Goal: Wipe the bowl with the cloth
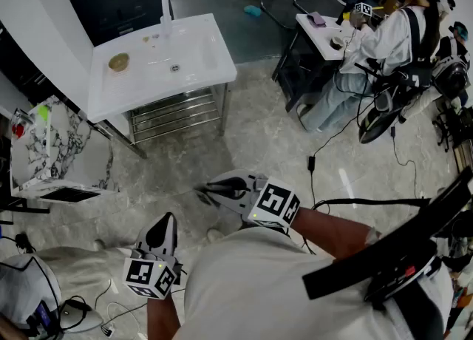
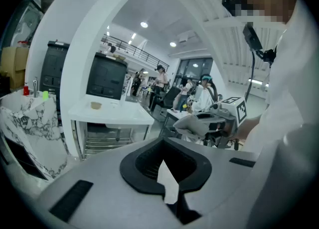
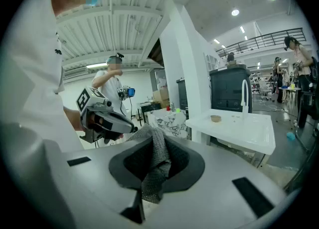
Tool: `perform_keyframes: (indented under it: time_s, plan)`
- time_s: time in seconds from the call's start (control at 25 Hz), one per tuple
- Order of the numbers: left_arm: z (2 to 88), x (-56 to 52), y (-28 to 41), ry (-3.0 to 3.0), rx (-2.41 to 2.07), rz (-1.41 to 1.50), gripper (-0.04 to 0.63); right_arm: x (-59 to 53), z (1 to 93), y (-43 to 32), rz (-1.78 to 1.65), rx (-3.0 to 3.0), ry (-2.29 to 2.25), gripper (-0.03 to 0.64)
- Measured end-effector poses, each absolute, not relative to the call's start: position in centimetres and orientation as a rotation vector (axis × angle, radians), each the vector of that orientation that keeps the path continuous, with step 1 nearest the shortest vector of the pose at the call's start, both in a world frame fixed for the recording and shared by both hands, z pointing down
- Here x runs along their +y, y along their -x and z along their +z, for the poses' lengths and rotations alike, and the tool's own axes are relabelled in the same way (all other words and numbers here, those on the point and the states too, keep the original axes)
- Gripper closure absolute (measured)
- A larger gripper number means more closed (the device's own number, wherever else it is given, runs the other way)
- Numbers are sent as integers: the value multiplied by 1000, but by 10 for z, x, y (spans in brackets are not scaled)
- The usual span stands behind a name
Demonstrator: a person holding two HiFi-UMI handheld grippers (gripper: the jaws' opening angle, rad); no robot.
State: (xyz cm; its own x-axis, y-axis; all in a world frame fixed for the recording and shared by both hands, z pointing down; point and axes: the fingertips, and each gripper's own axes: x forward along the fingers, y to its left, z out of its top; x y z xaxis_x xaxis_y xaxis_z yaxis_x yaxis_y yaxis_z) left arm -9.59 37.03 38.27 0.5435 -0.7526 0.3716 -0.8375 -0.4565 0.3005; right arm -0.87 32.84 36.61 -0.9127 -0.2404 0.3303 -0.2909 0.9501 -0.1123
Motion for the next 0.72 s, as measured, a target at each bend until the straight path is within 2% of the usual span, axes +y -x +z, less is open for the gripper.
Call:
perform_keyframes:
  time_s: [0.44, 0.72]
  plan:
    - [390, 399, 108, -2323, -1323, 222, 594, 365, 369, 25, 184, -2787, -366, 580]
    - [394, 356, 111, -2313, -1343, 233, 594, 323, 366, 28, 129, -2799, -378, 580]
